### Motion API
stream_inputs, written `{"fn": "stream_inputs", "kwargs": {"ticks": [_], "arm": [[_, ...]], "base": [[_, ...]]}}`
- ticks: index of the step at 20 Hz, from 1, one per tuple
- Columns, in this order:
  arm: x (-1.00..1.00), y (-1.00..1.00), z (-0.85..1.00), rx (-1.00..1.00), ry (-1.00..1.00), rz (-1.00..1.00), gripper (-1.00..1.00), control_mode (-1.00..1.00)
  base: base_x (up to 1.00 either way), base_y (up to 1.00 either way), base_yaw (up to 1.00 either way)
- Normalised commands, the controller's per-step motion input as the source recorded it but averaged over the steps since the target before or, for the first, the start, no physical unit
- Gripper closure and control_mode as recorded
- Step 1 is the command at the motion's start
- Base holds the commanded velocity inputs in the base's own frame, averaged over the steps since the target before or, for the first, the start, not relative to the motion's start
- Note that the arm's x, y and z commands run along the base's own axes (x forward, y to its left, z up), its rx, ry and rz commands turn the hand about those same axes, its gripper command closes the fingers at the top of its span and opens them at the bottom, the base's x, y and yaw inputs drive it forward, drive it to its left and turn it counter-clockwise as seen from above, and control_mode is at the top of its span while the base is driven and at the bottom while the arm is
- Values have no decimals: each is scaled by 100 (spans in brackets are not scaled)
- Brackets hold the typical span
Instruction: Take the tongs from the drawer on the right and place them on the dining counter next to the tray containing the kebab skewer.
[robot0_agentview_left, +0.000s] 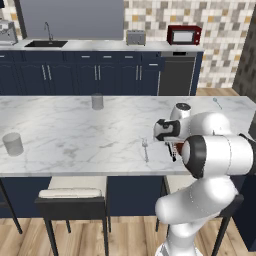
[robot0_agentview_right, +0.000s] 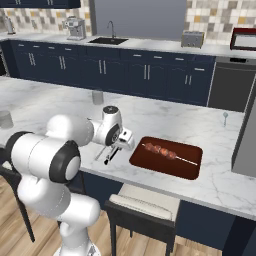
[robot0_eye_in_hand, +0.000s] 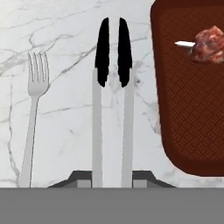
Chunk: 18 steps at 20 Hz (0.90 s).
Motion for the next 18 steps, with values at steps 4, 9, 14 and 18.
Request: {"fn": "stream_inputs", "kwargs": {"ticks": [4, 9, 14, 18], "arm": [[34, -2, -11, 0, 0, 0, 100, -100], [30, -9, -10, 0, 0, 1, 100, -100], [23, -6, -3, 0, 0, 1, -100, -100], [4, -5, 1, 1, 0, 0, -100, -100]], "base": [[0, 0, 0], [0, 0, 0], [0, 0, 0], [0, 0, 0]]}}
